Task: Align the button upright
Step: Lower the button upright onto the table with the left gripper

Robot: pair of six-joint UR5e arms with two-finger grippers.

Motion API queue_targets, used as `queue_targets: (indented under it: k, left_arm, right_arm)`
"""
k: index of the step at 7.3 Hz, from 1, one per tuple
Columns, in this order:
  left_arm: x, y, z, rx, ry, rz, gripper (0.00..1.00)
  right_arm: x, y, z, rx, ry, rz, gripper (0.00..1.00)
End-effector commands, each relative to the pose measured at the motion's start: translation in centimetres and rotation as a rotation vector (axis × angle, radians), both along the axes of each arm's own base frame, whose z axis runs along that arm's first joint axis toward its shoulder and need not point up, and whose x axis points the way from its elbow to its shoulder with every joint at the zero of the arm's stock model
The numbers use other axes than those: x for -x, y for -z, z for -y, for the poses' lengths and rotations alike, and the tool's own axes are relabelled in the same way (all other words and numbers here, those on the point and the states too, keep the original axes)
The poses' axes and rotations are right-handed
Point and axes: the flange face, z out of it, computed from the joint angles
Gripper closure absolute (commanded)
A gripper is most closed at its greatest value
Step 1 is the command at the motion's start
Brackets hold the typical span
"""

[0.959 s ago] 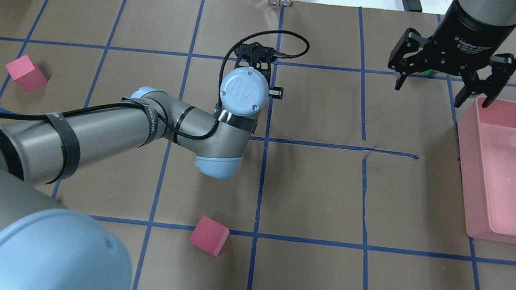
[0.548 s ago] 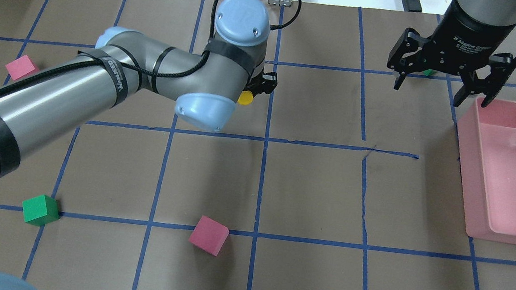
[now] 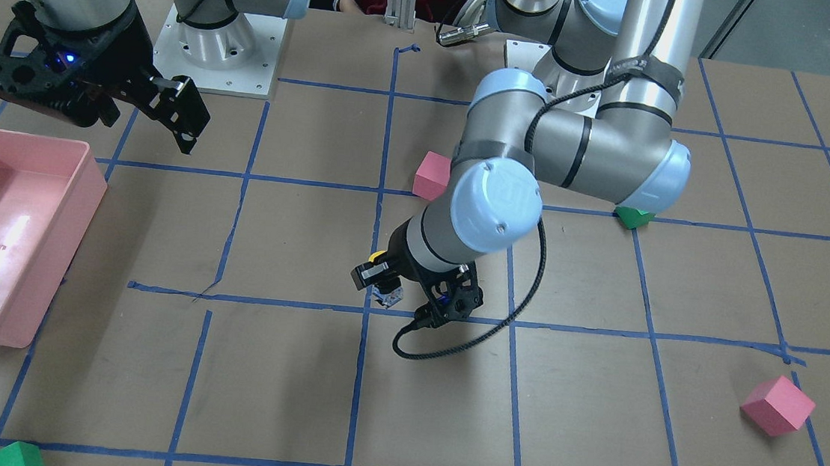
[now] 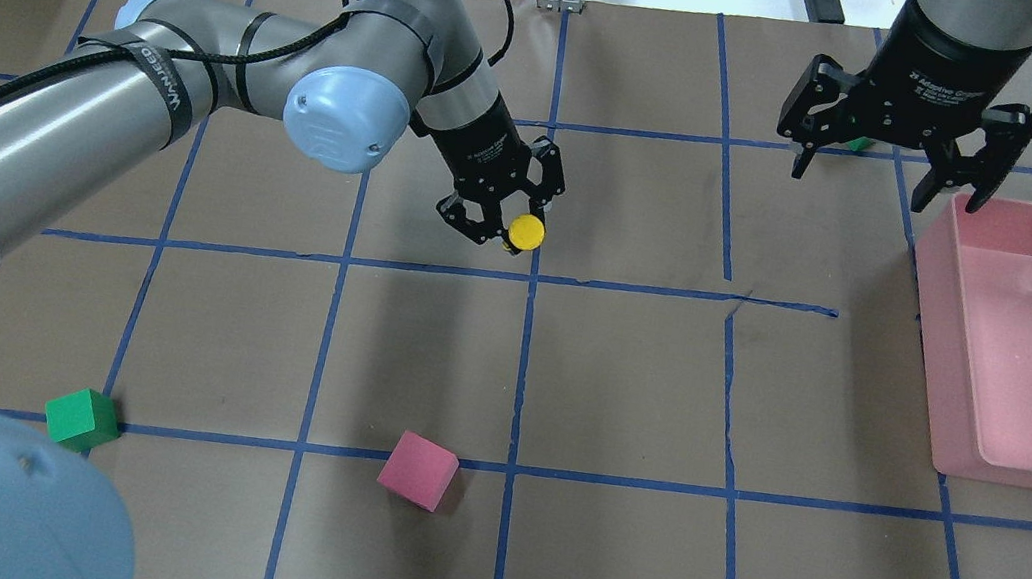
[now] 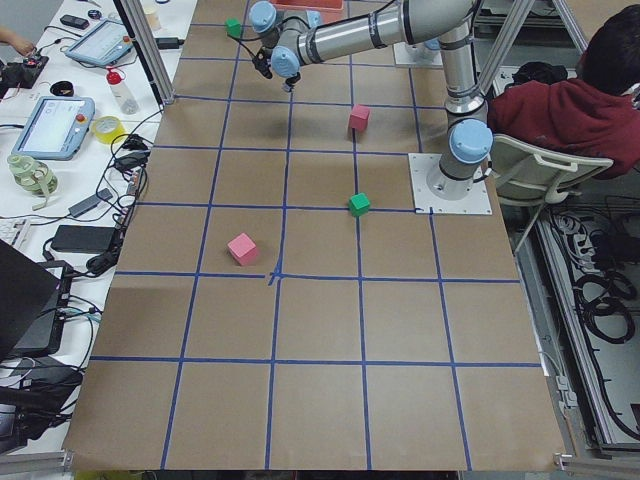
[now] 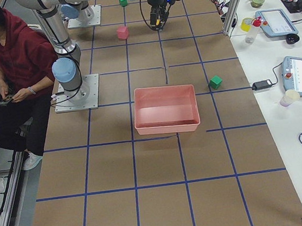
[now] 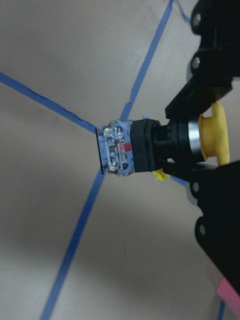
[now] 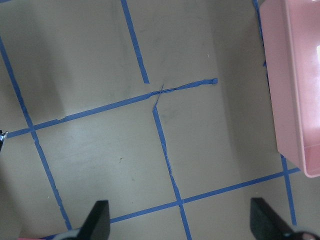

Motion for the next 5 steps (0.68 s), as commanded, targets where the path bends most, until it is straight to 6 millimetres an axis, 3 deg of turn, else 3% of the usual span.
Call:
queue_targets:
  k: [1,2,3,5]
  left_arm:
    - [-2.3,4.3,2.3,-0.096,-0.082,-0.060,1.00]
    - [-3.4,5.8,3.0,-0.121,-0.101,-0.079,1.00]
    - [-2.8,7.0,3.3,-0.148,-0.112,-0.177,1.00]
    - [-3.8,7.9,3.8,-0.165,-0.137,-0.191,1.00]
  right_arm:
    - [0.0,0.0,0.0,-0.001,0.001,-0.001,0.00]
    - [0.1,0.8,0.0,-0.017,0.002,-0.010,0.00]
    - [0.0,1.1,0.1,-0.019,0.007,-0.002,0.00]
    - [0.0,1.4,0.3,-0.020,0.010,-0.003,0.00]
